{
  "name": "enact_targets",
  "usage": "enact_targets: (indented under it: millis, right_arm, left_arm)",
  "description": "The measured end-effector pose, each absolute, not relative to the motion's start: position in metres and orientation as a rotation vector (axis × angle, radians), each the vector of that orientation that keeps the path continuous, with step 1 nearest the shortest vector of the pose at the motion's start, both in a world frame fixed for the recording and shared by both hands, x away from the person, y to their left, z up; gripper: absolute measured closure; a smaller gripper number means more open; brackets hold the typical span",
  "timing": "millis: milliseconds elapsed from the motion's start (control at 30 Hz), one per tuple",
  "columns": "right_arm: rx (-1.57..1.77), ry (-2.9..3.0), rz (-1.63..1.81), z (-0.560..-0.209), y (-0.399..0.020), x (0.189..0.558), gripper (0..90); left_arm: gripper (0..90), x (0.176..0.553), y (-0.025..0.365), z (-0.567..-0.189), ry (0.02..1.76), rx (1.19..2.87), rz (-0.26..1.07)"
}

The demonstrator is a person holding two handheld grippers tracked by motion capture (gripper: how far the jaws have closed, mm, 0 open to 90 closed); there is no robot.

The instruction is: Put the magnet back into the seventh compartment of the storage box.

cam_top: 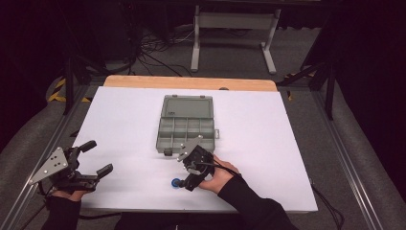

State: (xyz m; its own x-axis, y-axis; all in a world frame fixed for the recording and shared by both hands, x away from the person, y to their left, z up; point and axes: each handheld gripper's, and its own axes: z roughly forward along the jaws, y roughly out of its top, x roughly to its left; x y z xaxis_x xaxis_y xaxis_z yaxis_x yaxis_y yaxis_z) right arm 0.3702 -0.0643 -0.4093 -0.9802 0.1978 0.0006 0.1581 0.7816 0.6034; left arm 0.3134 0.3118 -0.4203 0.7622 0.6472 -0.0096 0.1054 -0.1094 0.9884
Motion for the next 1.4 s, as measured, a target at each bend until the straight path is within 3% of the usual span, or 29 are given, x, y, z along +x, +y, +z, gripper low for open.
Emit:
enact_targets:
  millis: [667,1067,1233,1400]
  right_arm:
    - [0.251,2.989,0.879,-0.438,-0.048,0.363,11.0]
    - [0.233,3.002,0.857,-0.443,-0.043,0.362,15.9]
    - [0.219,2.999,0.841,-0.444,-0.041,0.361,23.0]
    - [0.197,2.970,0.818,-0.443,-0.039,0.358,36.1]
  left_arm:
    - [1.1,0.313,0.312,-0.420,0.610,1.638,0.510]
    - [1.1,0.313,0.312,-0.420,0.607,1.639,0.512]
    - [1.1,0.313,0.312,-0.419,0.604,1.642,0.515]
    - [1.1,0.313,0.311,-0.420,0.602,1.642,0.511]
